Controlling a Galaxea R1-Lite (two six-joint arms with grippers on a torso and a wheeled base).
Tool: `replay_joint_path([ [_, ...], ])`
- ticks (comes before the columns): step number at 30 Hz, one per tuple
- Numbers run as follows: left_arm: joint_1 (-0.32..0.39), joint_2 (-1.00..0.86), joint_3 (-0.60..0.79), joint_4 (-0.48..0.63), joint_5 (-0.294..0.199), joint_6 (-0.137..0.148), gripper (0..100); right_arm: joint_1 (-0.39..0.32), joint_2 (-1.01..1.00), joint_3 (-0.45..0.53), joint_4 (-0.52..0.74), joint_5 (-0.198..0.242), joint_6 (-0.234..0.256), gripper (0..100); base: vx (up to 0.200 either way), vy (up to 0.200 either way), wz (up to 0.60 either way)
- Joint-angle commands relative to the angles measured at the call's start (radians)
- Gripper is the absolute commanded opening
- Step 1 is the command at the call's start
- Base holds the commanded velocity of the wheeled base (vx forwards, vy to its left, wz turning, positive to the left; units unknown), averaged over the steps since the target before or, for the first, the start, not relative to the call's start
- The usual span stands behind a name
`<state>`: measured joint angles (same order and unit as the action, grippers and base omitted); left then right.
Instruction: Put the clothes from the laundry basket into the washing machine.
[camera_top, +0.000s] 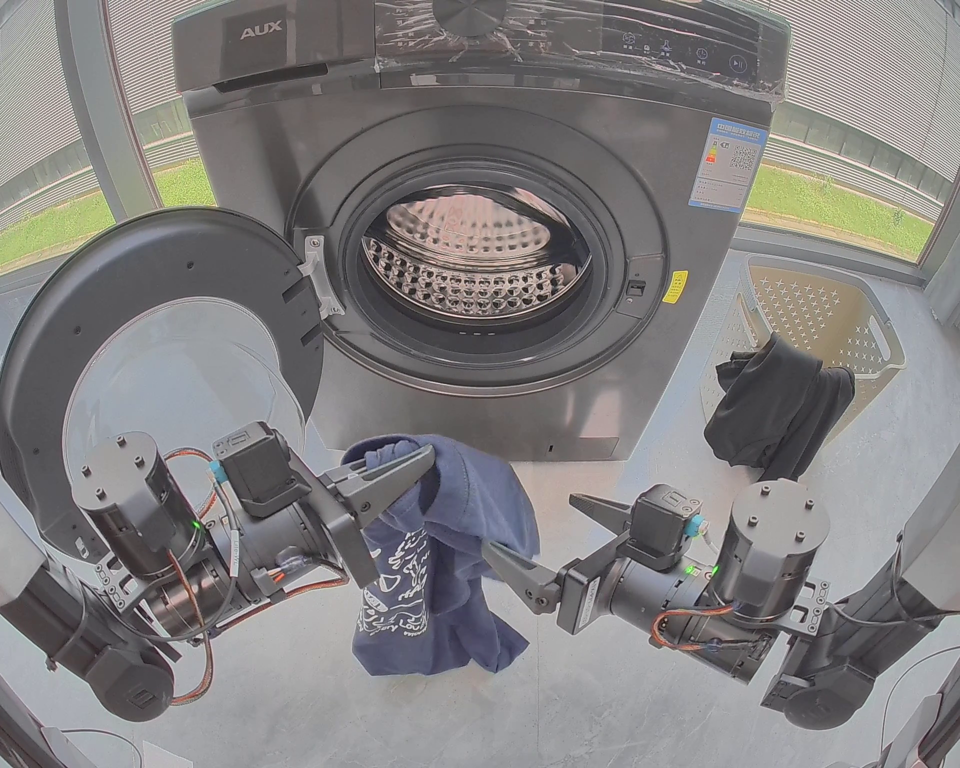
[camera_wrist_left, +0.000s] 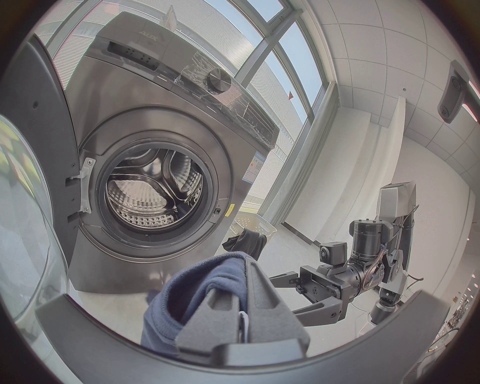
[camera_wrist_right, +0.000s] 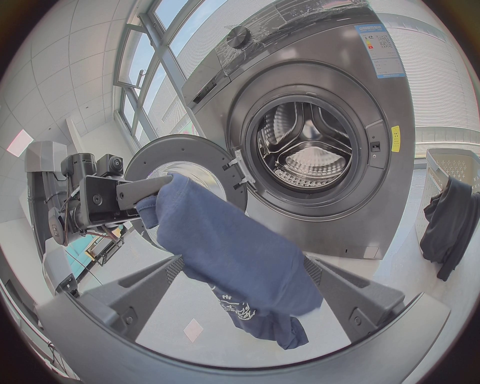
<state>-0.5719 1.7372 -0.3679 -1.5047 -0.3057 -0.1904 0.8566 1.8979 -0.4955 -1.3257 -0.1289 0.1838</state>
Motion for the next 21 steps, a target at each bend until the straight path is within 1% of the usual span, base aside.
replay_joint_path([
  [1,0.003,-0.008,-0.006,0.0,0.0,-0.001,0,-0.002,0.012,0.003,-0.001,0.0,0.0,100,0.0,0.0,0.0],
  [7,0.004,-0.01,-0.013,-0.005,0.0,0.0,0,-0.008,0.03,0.002,0.002,0.0,-0.001,100,0.0,0.0,0.0],
  [11,0.004,-0.008,-0.014,-0.015,0.0,-0.001,0,-0.039,0.058,-0.009,-0.001,0.0,-0.004,100,0.0,0.0,0.0],
  [14,0.007,-0.008,-0.014,-0.02,0.0,-0.001,0,-0.062,0.066,-0.003,-0.006,0.0,-0.012,100,0.0,0.0,0.0],
  [21,0.007,-0.007,-0.017,-0.022,-0.001,-0.001,0,-0.113,0.058,0.014,-0.016,0.0,-0.014,100,0.0,0.0,0.0],
])
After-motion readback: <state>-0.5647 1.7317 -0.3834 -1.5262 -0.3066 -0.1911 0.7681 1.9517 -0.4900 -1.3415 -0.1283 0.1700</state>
